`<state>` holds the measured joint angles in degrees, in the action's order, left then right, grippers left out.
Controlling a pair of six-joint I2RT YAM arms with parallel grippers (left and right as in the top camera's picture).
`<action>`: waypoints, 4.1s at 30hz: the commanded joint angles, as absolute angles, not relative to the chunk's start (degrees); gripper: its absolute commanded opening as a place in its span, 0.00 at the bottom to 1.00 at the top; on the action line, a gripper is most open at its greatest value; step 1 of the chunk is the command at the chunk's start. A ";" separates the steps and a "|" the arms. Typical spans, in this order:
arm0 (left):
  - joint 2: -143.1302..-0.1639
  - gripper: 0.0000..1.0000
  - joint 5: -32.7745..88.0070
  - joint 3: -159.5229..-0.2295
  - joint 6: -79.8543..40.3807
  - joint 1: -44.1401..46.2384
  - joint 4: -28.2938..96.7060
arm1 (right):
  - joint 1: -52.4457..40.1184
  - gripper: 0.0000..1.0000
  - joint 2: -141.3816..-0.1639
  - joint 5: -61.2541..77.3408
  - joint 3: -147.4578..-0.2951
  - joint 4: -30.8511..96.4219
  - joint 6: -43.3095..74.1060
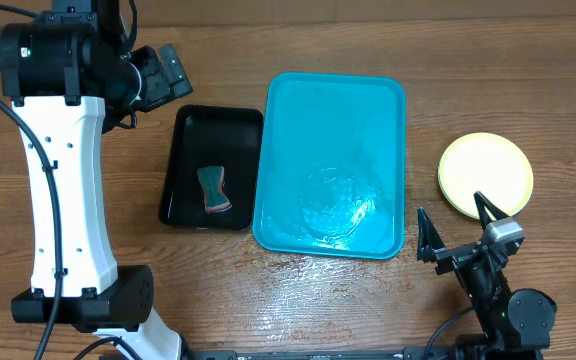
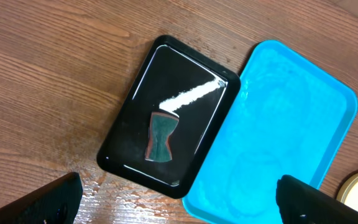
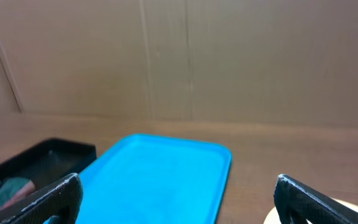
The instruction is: Clean dirty plates on tray and stack at the side
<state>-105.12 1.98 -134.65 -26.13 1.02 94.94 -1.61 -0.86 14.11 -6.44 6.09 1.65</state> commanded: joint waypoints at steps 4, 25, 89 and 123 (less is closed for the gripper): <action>-104.14 1.00 2.39 -135.57 -25.69 0.78 94.91 | -2.90 1.00 -0.12 12.49 -0.49 -0.47 1.45; -104.14 1.00 2.39 -135.57 -25.69 0.75 94.91 | -3.53 1.00 -0.27 12.47 -0.47 3.53 1.45; -0.14 1.00 9.89 -0.27 -10.72 -1.10 -13.80 | -3.53 1.00 -0.27 12.47 -0.47 3.53 1.45; -0.64 1.00 9.72 -0.27 -10.72 -1.10 3.55 | -3.53 1.00 -0.27 12.47 -0.47 3.53 1.45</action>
